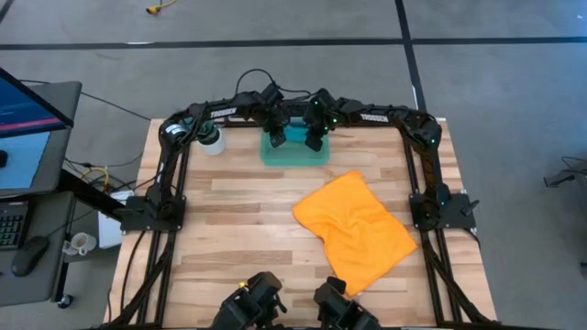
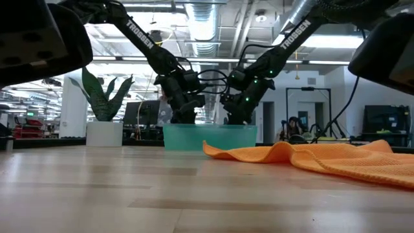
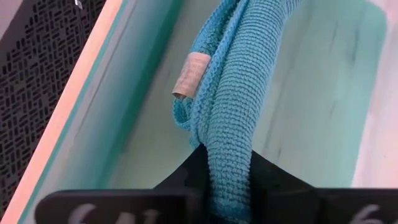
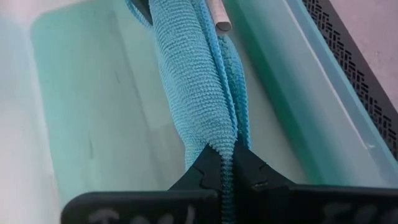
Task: Roll microfiber towels into tight, uniform cylinder then place into a basket
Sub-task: Put the blue microfiber cloth into the green bin, then fold the yellow microfiber cloth
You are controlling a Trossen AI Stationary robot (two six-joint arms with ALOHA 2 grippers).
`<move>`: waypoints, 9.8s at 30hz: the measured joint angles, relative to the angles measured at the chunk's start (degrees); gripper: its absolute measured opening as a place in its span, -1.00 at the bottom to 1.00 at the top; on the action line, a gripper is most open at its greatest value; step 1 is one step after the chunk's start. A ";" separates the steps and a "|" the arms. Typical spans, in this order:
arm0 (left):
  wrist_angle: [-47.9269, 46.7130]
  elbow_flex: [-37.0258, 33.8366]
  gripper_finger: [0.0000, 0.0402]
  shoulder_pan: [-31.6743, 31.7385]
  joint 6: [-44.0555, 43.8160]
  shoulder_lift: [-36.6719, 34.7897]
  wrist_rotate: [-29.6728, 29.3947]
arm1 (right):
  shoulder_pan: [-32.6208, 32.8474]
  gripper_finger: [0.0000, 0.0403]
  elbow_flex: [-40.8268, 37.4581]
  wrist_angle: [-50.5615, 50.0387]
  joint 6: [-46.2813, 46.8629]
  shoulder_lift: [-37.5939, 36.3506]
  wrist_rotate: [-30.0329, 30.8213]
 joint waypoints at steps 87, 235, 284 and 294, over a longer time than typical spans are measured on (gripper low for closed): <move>34.62 -52.53 -0.36 -33.46 -16.60 -45.99 -4.58 | 52.88 -0.19 -25.74 -22.16 54.39 -37.97 39.82; 18.59 -36.02 -0.36 -53.48 -33.44 -18.37 -14.53 | 84.09 -0.19 -19.52 -31.64 120.78 -8.81 39.11; 15.98 -35.29 -0.36 -55.73 -22.76 -19.44 -22.56 | 60.92 -0.95 -17.57 -35.38 90.38 -10.42 18.74; 3.61 -33.18 -0.36 -55.75 -21.49 -19.68 -23.59 | 52.48 -0.96 -19.89 -35.97 78.82 -10.42 23.55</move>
